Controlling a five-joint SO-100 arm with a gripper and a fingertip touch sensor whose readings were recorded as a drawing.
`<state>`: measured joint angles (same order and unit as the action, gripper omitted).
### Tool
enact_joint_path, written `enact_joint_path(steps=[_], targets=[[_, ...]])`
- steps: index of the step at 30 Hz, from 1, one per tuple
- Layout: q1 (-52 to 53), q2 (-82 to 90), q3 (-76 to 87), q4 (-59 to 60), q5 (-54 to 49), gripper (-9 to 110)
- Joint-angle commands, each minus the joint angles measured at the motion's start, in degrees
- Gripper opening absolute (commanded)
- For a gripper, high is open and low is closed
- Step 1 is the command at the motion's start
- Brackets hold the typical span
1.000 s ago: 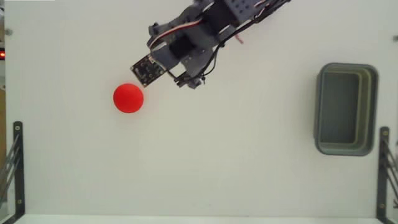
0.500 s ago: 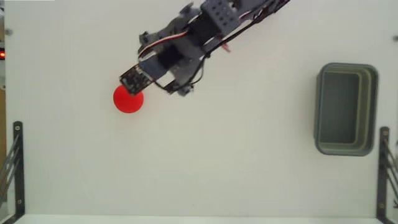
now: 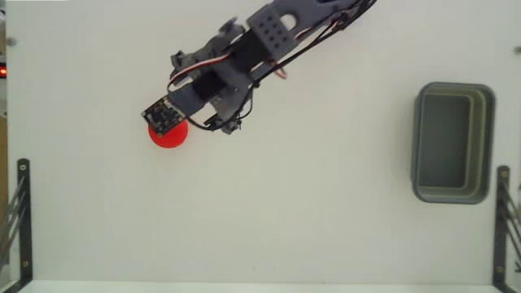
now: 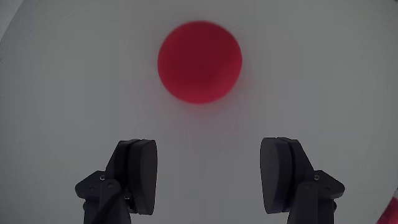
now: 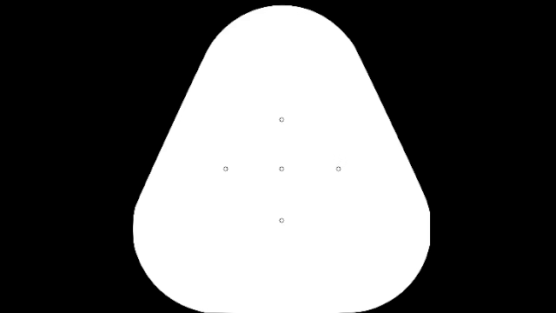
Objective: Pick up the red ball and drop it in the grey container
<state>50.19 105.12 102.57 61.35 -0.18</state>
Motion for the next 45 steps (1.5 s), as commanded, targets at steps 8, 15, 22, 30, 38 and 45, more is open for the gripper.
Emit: enact_joint_path(steps=[8, 15, 22, 30, 38, 45], targets=[[0.29, -4.83, -7.18, -2.05, 0.18, 110], [0.29, -8.31, -10.14, -2.57, 0.18, 110], [-0.01, -9.56, -11.24, -2.71, 0.18, 110], [-0.01, -13.87, -15.30, -2.97, 0.18, 110], [-0.03, -18.00, -19.49, -2.91, 0.18, 110], [-0.73, -18.98, -20.53, -2.85, 0.18, 110]])
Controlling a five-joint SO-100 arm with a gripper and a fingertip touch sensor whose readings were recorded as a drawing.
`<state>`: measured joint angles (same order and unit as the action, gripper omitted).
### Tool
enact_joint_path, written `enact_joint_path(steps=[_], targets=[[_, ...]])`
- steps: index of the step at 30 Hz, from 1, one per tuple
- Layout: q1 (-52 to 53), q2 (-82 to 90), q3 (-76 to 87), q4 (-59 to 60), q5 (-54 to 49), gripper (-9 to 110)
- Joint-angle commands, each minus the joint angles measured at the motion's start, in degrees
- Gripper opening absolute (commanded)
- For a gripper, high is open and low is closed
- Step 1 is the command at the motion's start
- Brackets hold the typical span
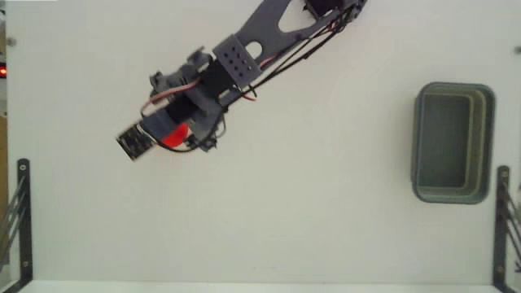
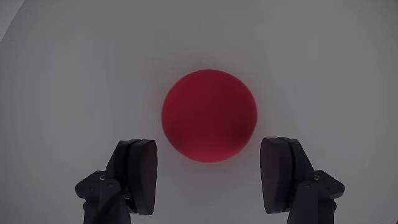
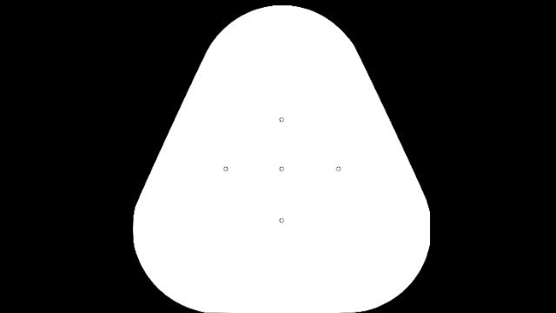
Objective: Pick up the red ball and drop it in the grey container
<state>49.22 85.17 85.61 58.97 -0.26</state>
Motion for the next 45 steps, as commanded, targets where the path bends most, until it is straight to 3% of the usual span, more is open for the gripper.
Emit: enact_joint_path(steps=[1, 45], targets=[[0.24, 0.50, -4.07, -0.44, 0.26, 110], [0.24, -8.41, -14.37, 0.94, 0.26, 110]])
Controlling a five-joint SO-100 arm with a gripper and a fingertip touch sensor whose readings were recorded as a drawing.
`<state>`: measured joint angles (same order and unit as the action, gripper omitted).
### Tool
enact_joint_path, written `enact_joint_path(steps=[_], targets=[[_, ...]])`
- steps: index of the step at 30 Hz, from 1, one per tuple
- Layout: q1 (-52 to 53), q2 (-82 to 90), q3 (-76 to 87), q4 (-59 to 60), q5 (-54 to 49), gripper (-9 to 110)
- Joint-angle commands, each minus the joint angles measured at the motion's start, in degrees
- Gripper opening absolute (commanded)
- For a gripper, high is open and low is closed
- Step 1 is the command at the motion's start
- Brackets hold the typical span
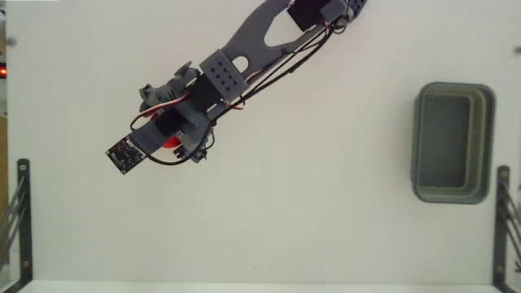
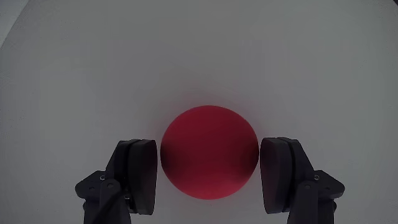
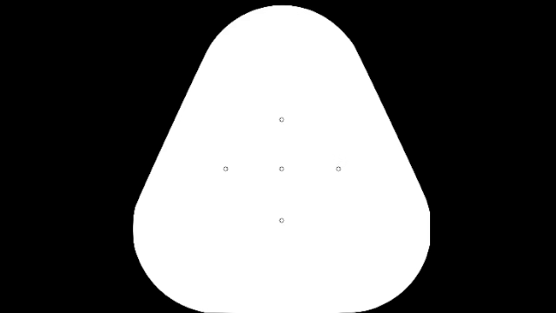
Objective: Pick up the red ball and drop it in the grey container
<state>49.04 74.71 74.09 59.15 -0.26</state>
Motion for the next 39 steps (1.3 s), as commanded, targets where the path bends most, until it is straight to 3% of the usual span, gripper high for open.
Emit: enact_joint_path(steps=[1, 39], targets=[[0.41, 2.14, -2.68, 0.69, 0.26, 110], [0.41, 2.33, 8.03, -9.84, 0.26, 110]])
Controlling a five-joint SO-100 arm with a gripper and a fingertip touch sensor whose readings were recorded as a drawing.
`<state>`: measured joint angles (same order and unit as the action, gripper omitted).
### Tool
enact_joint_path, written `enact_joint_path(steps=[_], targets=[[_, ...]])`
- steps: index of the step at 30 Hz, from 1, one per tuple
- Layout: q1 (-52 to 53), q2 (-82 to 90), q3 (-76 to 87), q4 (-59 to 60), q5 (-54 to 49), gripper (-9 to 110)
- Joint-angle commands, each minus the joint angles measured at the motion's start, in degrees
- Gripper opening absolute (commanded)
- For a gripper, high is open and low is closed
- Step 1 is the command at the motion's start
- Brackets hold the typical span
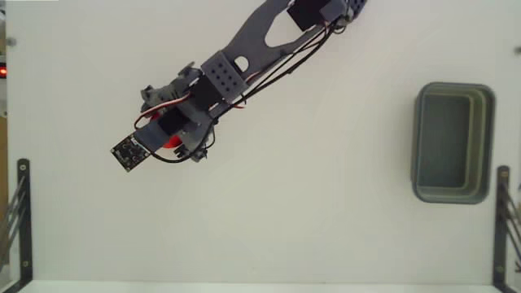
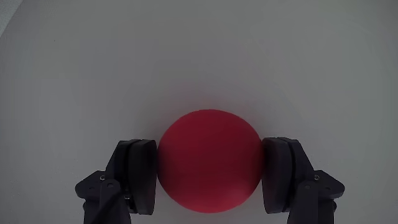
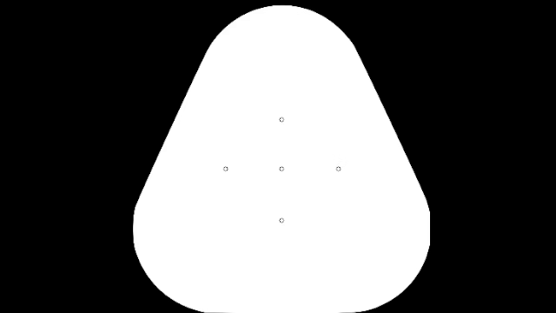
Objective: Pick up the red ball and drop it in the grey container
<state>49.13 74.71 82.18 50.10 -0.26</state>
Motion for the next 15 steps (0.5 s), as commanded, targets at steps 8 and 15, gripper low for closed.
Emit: enact_joint_path(steps=[8, 15], targets=[[0.32, 2.24, 0.76, -1.69, 0.26, 110], [0.32, 2.22, 0.96, -1.91, 0.26, 110]])
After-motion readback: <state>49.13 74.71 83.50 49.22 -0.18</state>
